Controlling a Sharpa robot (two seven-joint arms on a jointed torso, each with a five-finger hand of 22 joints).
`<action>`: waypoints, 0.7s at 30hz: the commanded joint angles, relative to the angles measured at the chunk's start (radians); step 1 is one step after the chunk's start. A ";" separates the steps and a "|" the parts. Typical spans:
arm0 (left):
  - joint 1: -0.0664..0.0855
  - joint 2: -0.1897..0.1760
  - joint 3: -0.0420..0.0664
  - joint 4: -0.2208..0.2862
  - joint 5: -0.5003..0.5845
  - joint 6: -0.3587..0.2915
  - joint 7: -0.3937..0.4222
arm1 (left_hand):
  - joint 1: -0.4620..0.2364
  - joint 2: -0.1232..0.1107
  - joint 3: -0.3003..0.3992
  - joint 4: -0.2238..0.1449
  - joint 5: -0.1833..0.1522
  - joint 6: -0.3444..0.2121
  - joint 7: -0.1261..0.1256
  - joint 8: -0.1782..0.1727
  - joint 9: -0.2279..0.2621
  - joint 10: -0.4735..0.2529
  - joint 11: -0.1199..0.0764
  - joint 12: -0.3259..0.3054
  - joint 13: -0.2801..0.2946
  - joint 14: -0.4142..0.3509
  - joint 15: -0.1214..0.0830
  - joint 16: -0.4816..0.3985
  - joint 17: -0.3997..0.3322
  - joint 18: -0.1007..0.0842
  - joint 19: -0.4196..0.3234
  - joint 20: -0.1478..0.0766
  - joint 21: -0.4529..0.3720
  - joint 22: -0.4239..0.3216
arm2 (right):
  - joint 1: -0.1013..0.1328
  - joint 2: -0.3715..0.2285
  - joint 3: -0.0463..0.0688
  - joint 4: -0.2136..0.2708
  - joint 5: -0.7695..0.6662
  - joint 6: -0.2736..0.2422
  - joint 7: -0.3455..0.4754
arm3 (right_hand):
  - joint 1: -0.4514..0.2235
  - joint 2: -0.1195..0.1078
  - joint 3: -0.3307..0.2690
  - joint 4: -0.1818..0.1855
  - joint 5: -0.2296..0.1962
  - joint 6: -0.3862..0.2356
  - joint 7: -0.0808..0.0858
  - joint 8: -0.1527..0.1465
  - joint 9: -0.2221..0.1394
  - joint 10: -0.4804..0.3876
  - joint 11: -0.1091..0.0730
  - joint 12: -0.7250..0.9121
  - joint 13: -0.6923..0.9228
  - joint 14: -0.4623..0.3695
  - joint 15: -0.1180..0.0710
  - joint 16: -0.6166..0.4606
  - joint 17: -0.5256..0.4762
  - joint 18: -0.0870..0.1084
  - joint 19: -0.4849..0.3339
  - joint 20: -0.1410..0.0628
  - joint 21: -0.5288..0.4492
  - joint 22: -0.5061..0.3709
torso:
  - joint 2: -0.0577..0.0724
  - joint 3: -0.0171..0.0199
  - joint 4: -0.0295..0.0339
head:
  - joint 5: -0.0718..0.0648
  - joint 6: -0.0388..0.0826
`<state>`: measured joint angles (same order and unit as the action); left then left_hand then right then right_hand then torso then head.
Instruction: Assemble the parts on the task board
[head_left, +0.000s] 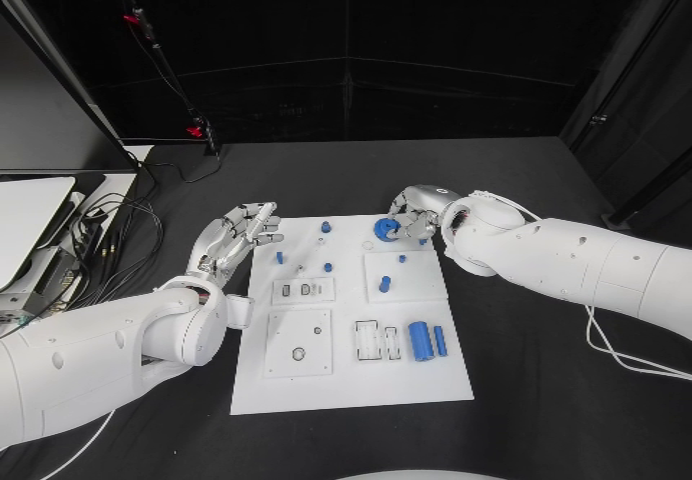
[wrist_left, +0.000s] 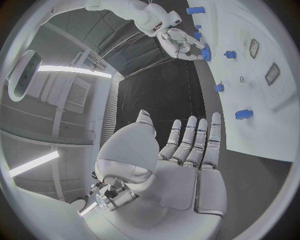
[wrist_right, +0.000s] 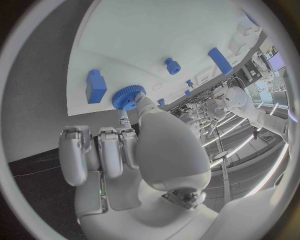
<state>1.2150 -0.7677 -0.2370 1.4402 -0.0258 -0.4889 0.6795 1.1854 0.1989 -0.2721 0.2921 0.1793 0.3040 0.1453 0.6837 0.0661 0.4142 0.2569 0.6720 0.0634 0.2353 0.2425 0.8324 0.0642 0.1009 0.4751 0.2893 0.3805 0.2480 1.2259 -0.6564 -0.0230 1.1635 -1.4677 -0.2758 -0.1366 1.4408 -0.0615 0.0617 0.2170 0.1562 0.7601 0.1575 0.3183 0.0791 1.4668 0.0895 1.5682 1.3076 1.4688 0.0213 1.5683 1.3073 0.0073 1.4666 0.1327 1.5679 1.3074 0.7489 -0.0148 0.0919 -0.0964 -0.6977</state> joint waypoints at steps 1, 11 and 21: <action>0.001 0.000 0.001 0.002 -0.006 0.005 0.154 | 0.011 0.001 0.006 -0.003 0.006 0.000 0.149 -0.004 0.000 -0.001 -0.002 -0.002 0.001 -0.003 0.006 -0.005 0.000 0.008 -0.006 0.000 0.004 -0.001 | 0.001 0.002 0.000 -0.001 -0.005 0.017 -0.008 | -0.012 0.001 0.007 0.001 0.004 0.000 -0.001 -0.006 -0.002 0.104 0.003 0.003 0.263 0.102 0.006 0.002 0.263 -0.007 0.104 0.006 0.003 0.263 | 0.000 0.0001 0.0007 | 0.000 0.000; 0.001 0.000 0.001 0.001 -0.006 0.004 0.154 | 0.014 0.002 0.007 -0.003 0.009 0.000 0.149 -0.004 0.000 -0.001 -0.002 -0.002 0.001 -0.003 0.006 -0.005 0.000 0.008 -0.006 0.000 0.005 -0.001 | 0.001 0.009 0.000 -0.004 -0.005 0.030 -0.016 | -0.012 -0.003 0.013 0.000 0.002 0.003 -0.016 -0.025 -0.008 0.104 -0.011 0.003 0.263 0.102 -0.004 0.002 0.263 -0.007 0.104 -0.001 0.003 0.263 | 0.000 0.0000 0.0002 | 0.002 0.000; 0.001 0.000 0.001 0.001 -0.006 0.005 0.152 | 0.015 0.002 0.007 -0.003 0.009 0.000 0.149 -0.004 0.000 -0.001 -0.002 -0.002 0.001 -0.003 0.006 -0.005 0.000 0.008 -0.006 0.000 0.005 -0.001 | 0.001 0.010 0.000 -0.003 -0.008 0.037 -0.018 | 0.025 0.020 0.060 -0.025 0.023 0.088 -0.049 -0.041 -0.006 0.104 -0.048 0.003 0.263 0.102 -0.039 0.002 0.263 -0.007 0.104 -0.036 0.003 0.263 | 0.000 0.0003 -0.0001 | 0.003 -0.001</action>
<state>1.2150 -0.7678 -0.2370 1.4397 -0.0258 -0.4891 0.6795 1.1905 0.2040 -0.2695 0.2895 0.1835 0.3040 0.1453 0.6837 0.0660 0.4142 0.2569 0.6720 0.0634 0.2353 0.2425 0.8302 0.0641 0.1009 0.4750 0.2893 0.3805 0.2481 1.2283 -0.6470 -0.0212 1.1594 -1.4682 -0.2573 -0.1500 1.4492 -0.0450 0.1141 0.1949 0.1742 0.8354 0.1107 0.2773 0.0683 1.4687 0.0476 1.5683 1.3076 1.4669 -0.0130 1.5683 1.3073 0.0075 1.4666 0.1034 1.5679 1.3073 0.7488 -0.0147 0.0922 -0.0935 -0.6987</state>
